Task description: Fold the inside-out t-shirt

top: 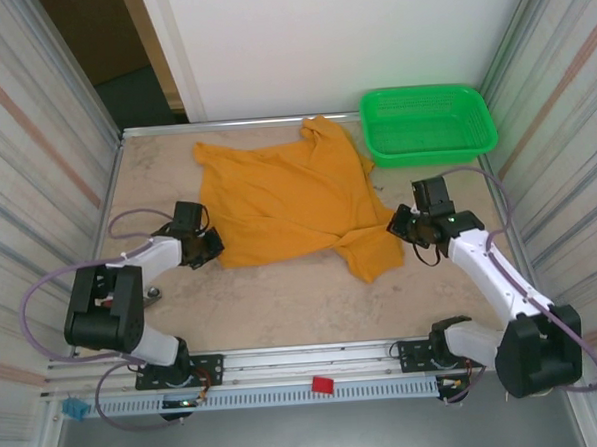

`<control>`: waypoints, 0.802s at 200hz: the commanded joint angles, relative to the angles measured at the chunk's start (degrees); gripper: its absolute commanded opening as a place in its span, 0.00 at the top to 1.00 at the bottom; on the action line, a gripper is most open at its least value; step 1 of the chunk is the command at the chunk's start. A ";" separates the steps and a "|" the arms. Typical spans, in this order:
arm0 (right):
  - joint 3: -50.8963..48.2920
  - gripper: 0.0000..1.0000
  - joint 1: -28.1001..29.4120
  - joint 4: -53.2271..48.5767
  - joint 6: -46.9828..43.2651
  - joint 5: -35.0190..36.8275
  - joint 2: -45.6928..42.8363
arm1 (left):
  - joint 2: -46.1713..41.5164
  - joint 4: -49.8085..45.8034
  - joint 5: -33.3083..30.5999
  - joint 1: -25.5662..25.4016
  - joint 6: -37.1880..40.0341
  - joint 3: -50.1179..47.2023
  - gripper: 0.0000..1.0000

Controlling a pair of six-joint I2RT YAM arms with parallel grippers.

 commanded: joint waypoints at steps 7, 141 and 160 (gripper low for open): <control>-0.51 1.00 0.71 -7.76 -0.60 -2.16 -9.81 | -13.21 -8.27 3.94 -1.95 1.89 -0.78 1.00; 16.60 1.00 -3.21 3.96 -2.37 1.47 25.75 | 19.40 -4.94 11.98 -0.61 4.84 36.27 0.69; 14.31 1.00 -3.13 4.34 -2.41 1.43 23.67 | 14.11 -4.28 10.28 -0.61 5.07 30.64 0.64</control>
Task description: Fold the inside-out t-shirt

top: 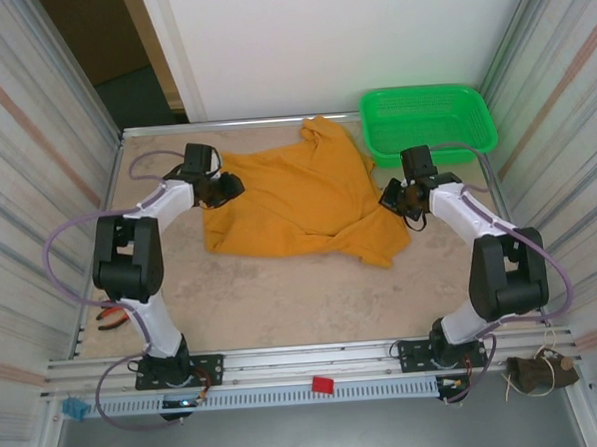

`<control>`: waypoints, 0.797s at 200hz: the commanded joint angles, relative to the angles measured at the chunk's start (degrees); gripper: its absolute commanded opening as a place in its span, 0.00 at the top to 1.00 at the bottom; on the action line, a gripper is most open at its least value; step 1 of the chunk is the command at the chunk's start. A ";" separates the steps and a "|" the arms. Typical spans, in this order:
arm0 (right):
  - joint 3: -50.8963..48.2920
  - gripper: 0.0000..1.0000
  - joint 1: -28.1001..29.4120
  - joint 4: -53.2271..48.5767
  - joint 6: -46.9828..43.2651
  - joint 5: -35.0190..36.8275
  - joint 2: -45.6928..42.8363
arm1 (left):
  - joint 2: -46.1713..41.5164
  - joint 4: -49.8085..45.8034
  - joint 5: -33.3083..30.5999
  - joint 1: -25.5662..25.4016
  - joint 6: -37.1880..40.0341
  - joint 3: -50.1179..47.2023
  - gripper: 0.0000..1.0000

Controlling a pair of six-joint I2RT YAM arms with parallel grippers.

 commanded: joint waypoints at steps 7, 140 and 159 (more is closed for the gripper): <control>-1.65 1.00 -0.05 0.15 -1.80 1.63 -3.41 | -9.46 -0.20 -1.21 0.20 1.76 -5.96 0.63; -13.96 1.00 2.14 1.27 0.02 2.03 -13.51 | -6.90 2.17 -9.31 -6.48 3.41 -14.22 0.76; -14.31 1.00 2.84 1.44 0.13 2.05 -13.56 | -4.95 -3.99 -16.10 -12.22 7.94 -8.82 0.79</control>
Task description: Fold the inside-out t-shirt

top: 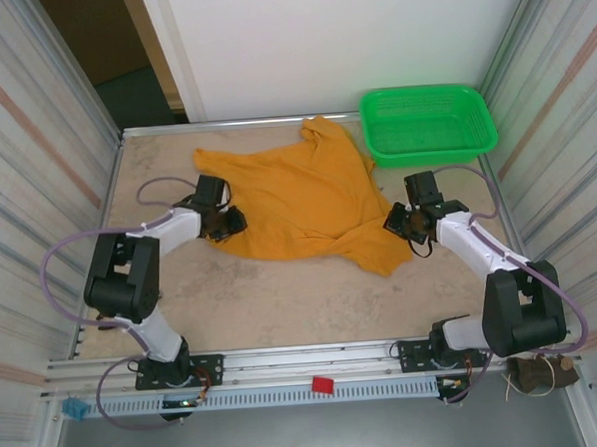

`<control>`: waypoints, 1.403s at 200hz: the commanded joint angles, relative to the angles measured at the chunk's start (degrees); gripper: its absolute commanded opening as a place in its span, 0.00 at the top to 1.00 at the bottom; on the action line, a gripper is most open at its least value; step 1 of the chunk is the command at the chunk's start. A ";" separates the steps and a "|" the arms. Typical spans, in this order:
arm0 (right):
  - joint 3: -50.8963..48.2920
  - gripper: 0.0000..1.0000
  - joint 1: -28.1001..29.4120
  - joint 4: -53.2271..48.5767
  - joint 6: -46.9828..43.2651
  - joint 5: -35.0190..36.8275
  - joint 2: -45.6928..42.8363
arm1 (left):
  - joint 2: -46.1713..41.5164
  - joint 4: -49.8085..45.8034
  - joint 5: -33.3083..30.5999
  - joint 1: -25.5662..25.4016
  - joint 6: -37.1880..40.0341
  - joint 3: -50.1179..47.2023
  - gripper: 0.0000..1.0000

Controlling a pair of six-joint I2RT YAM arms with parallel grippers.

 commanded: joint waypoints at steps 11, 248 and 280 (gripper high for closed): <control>-1.01 1.00 1.20 0.28 0.76 0.92 -1.54 | 1.95 -7.69 -8.76 -9.46 7.70 7.73 0.77; -2.12 0.30 -1.49 -1.76 -3.90 0.87 -3.37 | 0.65 -2.60 -2.15 4.94 3.70 0.32 0.59; -6.59 0.29 -1.68 0.56 -4.75 -0.90 -3.97 | 3.56 -2.90 -1.95 3.30 4.59 3.26 0.61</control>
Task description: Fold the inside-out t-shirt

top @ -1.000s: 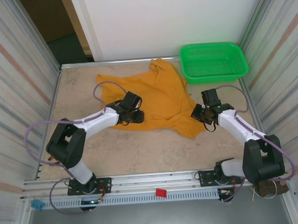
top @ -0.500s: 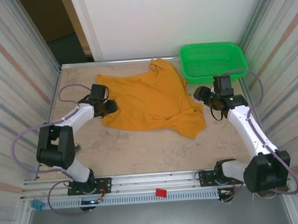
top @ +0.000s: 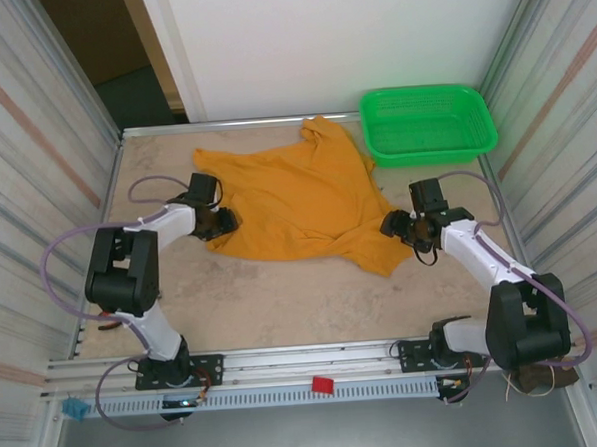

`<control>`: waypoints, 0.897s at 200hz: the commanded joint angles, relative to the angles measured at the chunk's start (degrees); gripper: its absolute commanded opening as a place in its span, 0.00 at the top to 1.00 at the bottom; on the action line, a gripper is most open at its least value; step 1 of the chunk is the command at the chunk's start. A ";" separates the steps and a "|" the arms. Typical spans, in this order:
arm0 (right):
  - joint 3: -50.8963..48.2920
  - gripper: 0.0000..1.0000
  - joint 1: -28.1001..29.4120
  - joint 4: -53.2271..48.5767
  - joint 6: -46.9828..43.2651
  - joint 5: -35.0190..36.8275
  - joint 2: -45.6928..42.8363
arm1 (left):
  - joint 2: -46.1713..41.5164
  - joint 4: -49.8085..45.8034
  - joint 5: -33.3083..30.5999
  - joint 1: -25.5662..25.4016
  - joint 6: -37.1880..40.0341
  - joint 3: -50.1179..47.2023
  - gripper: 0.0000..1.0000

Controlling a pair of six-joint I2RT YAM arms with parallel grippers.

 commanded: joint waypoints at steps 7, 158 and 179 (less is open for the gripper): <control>-3.14 0.29 -0.39 3.03 -1.51 -2.00 -0.33 | 2.19 0.31 0.76 -1.81 1.74 3.46 0.63; -5.53 0.34 -2.62 2.97 -1.52 -5.53 -3.27 | -32.59 -4.78 -7.02 -0.17 -4.74 -18.79 0.91; -5.19 0.33 -2.03 1.54 -1.26 -5.48 -4.05 | -35.99 -4.61 -6.51 1.63 -9.41 -23.61 0.67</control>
